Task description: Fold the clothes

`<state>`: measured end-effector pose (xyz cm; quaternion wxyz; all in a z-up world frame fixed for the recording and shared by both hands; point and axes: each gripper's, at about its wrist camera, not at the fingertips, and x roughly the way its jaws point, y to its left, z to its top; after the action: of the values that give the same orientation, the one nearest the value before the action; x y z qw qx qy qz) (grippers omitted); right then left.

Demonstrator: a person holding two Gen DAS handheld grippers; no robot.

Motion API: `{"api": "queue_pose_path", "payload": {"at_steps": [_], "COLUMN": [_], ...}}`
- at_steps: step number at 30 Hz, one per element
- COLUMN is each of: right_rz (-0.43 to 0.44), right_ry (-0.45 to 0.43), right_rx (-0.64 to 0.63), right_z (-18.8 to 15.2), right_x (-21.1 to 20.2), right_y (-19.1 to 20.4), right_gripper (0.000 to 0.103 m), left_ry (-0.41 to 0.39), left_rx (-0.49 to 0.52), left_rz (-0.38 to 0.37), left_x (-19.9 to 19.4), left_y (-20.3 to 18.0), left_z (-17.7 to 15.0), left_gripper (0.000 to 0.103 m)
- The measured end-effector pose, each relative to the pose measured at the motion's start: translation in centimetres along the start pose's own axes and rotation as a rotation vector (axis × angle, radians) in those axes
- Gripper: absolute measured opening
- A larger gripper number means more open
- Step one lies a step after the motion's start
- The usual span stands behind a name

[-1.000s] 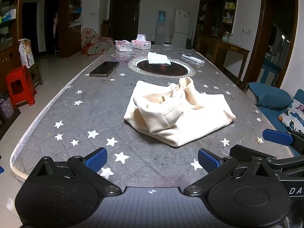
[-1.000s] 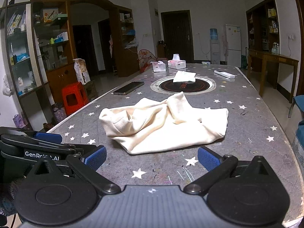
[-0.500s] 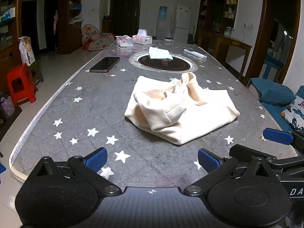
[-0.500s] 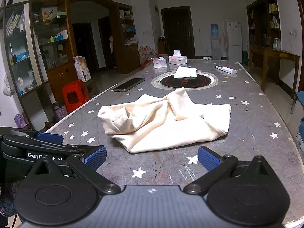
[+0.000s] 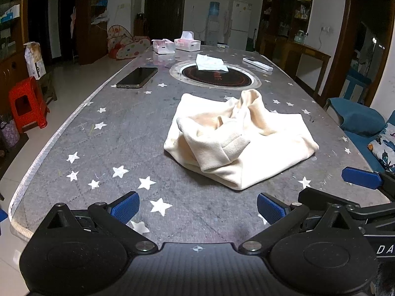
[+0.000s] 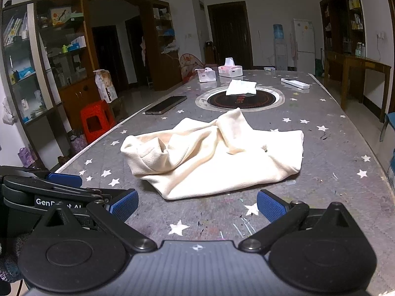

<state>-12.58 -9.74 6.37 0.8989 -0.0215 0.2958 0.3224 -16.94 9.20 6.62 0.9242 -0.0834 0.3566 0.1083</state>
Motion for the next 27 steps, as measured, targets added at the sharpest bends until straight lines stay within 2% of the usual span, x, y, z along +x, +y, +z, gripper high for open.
{"api": "queue_pose_path", "payload": {"at_steps": [16, 27], "right_rz": [0.013, 0.040], "right_ry": [0.030, 0.038], "right_rx": [0.019, 0.014], "right_z": [0.9, 2.4], "right_x": [2.1, 3.8], "right_y": [-0.3, -0.1], "right_gripper": [0.103, 0.103], "left_ry": [0.025, 0.011], "left_rx": [-0.006, 0.002], "left_rz": [0.008, 0.017], "left_x": [1.5, 2.2], "left_y": [0.6, 1.5], "left_z": [1.2, 2.9], "left_gripper": [0.103, 0.103]}}
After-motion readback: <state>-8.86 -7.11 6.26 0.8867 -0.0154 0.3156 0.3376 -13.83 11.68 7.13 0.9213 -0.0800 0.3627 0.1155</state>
